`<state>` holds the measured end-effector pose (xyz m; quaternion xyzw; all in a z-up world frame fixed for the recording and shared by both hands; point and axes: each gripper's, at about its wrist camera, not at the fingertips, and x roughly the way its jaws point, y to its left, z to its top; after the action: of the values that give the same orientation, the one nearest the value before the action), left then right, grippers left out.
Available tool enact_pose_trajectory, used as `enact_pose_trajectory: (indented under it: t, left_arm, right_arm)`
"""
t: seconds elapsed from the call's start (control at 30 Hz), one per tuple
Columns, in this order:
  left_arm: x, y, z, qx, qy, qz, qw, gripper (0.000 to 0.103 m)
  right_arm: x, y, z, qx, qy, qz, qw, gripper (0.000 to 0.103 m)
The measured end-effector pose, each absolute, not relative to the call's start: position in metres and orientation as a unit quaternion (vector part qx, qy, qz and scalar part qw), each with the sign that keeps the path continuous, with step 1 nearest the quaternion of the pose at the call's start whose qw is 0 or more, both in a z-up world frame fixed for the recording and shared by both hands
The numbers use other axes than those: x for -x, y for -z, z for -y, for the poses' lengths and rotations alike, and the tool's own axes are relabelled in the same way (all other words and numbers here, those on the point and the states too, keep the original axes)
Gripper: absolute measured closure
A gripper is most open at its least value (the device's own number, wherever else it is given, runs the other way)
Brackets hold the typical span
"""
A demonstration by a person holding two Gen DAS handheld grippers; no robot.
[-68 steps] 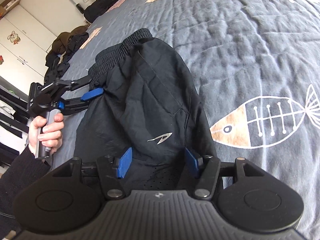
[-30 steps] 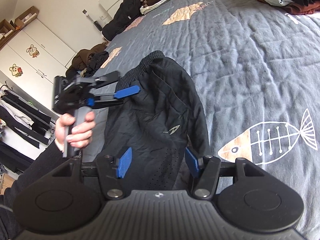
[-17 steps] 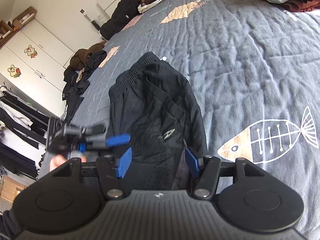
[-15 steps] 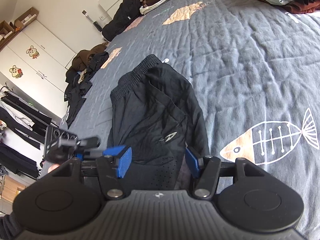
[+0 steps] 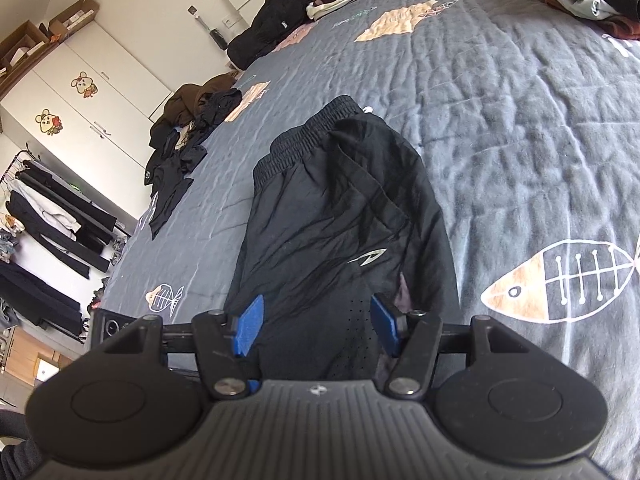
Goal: Fold clothes
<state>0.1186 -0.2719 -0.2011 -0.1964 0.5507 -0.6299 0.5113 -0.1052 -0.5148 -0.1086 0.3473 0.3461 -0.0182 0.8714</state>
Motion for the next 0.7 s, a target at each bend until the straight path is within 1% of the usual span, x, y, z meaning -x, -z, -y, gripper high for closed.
enact_pose_trajectory:
  t: [0.03, 0.17, 0.27, 0.37, 0.5, 0.67, 0.7]
  left_arm:
    - [-0.119, 0.193, 0.272, 0.197, 0.637, -0.543, 0.511, 0.019]
    - [-0.121, 0.159, 0.272, 0.197, 0.665, -0.511, 0.508, 0.017]
    - [-0.150, 0.141, 0.286, 0.184, 0.660, -0.493, 0.537, 0.016]
    - [-0.185, 0.138, 0.312, 0.177, 0.645, -0.489, 0.560, 0.016]
    - [-0.215, 0.150, 0.343, 0.165, 0.631, -0.502, 0.568, 0.016]
    - [-0.245, 0.195, 0.369, 0.140, 0.575, -0.540, 0.599, 0.016]
    - [-0.252, 0.202, 0.373, 0.140, 0.563, -0.543, 0.608, 0.019]
  right_arm:
    - [0.106, 0.108, 0.514, -0.346, 0.017, -0.347, 0.872, 0.045]
    - [0.107, 0.109, 0.513, -0.342, 0.021, -0.350, 0.872, 0.045]
    - [0.105, 0.111, 0.510, -0.337, 0.024, -0.356, 0.871, 0.044]
    - [0.101, 0.113, 0.503, -0.331, 0.016, -0.362, 0.871, 0.044]
    - [0.093, 0.117, 0.493, -0.326, -0.005, -0.370, 0.870, 0.044]
    - [0.075, 0.136, 0.480, -0.317, -0.026, -0.402, 0.859, 0.044]
    - [0.073, 0.142, 0.478, -0.317, -0.024, -0.412, 0.854, 0.044]
